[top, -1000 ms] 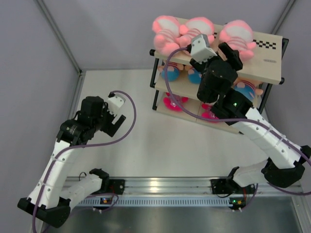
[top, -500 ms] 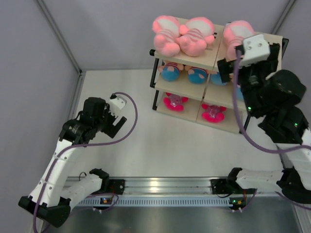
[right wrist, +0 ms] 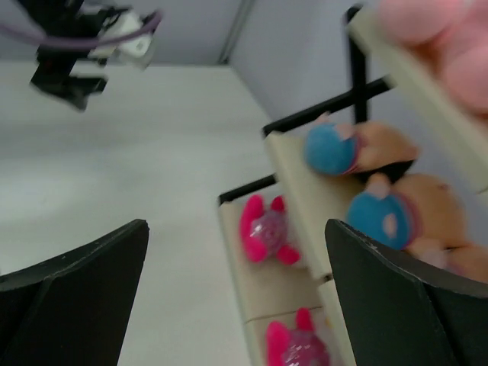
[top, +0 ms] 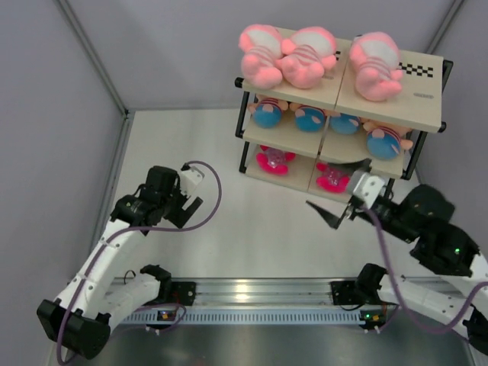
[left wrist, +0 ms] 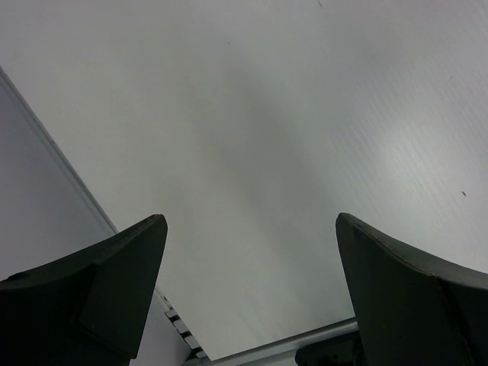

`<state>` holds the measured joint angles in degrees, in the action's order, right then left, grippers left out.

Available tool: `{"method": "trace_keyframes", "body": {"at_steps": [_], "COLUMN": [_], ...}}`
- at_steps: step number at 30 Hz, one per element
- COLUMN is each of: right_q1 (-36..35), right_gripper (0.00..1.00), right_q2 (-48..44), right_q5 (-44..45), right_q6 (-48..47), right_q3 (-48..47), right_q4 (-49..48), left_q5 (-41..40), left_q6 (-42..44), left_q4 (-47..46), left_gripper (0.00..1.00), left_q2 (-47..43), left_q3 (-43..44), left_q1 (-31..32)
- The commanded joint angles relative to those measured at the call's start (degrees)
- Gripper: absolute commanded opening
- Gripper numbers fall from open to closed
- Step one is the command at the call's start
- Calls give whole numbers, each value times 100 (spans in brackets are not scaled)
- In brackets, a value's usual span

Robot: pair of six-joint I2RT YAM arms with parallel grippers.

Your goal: Place and organize the stuffed toys onto the shelf

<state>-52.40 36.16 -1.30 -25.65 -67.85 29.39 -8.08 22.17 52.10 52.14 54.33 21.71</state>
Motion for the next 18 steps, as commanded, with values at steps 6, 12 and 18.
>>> {"method": "trace_keyframes", "body": {"at_steps": [6,12,18], "right_q1": [-51,-51,-51], "right_gripper": [99,99,99], "right_q2": [-1866,-2052,-1832], "right_q5": [-372,1299,1877], "right_q6": [1647,3652,3690], "right_q3": [3514,5149,6117], "right_q4": [-2023,-3192,-3862], "left_q5": [-185,-28,95], "left_q6": [-46,-363,-468], "left_q4": [-1631,-2432,-2459], "left_gripper": [99,99,99], "left_q2": [-204,-336,-547], "left_q3": [-1230,-1881,-1934], "left_q1": [-62,-80,-88]}}
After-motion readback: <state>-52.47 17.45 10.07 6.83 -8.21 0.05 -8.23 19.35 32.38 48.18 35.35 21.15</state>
